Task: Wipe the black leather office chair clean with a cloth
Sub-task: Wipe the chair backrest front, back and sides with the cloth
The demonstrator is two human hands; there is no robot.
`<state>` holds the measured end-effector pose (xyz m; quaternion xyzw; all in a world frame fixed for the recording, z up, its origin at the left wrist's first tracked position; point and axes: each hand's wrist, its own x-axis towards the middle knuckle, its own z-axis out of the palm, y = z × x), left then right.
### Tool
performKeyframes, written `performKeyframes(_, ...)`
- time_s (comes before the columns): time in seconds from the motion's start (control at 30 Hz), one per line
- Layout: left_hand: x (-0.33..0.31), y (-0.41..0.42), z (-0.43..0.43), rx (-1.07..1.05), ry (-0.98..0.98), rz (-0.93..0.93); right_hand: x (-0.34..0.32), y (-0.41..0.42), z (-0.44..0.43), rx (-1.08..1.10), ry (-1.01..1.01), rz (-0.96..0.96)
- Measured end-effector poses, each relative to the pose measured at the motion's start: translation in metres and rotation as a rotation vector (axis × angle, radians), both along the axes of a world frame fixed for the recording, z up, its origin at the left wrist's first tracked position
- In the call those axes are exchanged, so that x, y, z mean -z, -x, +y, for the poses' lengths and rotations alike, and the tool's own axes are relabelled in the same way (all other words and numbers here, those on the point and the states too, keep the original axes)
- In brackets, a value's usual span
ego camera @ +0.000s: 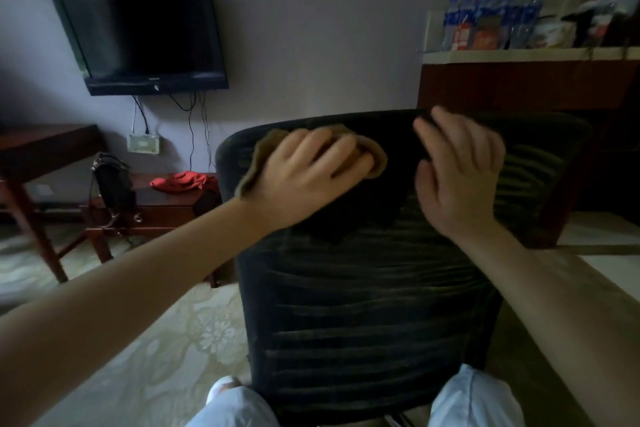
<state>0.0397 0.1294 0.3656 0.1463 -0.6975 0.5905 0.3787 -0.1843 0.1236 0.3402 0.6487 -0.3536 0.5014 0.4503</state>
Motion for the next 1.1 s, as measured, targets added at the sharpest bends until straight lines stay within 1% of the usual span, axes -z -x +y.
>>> performKeyframes(0.1, -0.002, -0.016, -0.002, -0.034, 0.002, 0.008, 0.028, -0.026, 0.003, -0.044, -0.017, 0.135)
performKeyframes(0.2, 0.021, -0.019, -0.007, -0.051, -0.076, 0.03, 0.044, -0.043, -0.013, -0.064, -0.088, 0.108)
performKeyframes(0.27, 0.042, -0.022, -0.012, -0.041, -0.126, 0.031, 0.053, -0.044, -0.026, -0.056, -0.099, 0.096)
performKeyframes(0.33, 0.067, -0.028, -0.017, -0.027, -0.165, -0.042, 0.058, -0.042, -0.035, -0.044, -0.084, 0.126)
performKeyframes(0.4, 0.086, -0.035, -0.02, -0.034, -0.217, -0.172, 0.058, -0.04, -0.042, -0.048, -0.054, 0.172)
performKeyframes(0.47, 0.091, -0.041, -0.022, -0.053, -0.233, -0.266, 0.057, -0.04, -0.046, -0.022, -0.017, 0.229)
performKeyframes(0.53, 0.079, -0.05, -0.025, -0.056, -0.182, -0.297, 0.056, -0.041, -0.051, -0.004, 0.021, 0.266)
performKeyframes(0.6, 0.052, -0.063, -0.025, -0.031, -0.081, -0.236, 0.056, -0.044, -0.055, 0.005, 0.045, 0.269)
performKeyframes(0.67, 0.016, -0.076, -0.023, -0.017, 0.029, -0.131, 0.056, -0.046, -0.056, 0.014, 0.065, 0.264)
performKeyframes(0.73, -0.01, -0.081, -0.02, -0.033, 0.085, -0.017, 0.057, -0.048, -0.058, 0.013, 0.095, 0.26)
performKeyframes(0.8, -0.016, -0.077, -0.018, -0.049, 0.041, 0.138, 0.057, -0.048, -0.058, 0.001, 0.11, 0.261)
performKeyframes(0.87, -0.008, -0.069, -0.017, -0.06, -0.036, 0.31, 0.057, -0.048, -0.059, -0.001, 0.117, 0.267)
performKeyframes(0.93, 0.005, -0.064, -0.021, -0.059, -0.07, 0.424, 0.057, -0.048, -0.059, 0.008, 0.119, 0.267)
performKeyframes(0.97, 0.012, -0.063, -0.023, -0.05, -0.064, 0.451, 0.057, -0.048, -0.059, 0.008, 0.119, 0.268)
performKeyframes(1.03, 0.028, -0.062, -0.029, -0.045, -0.024, 0.443, 0.057, -0.048, -0.059, 0.007, 0.121, 0.277)
performKeyframes(1.1, 0.053, -0.065, -0.032, -0.067, -0.023, 0.346, 0.056, -0.047, -0.058, 0.006, 0.118, 0.277)
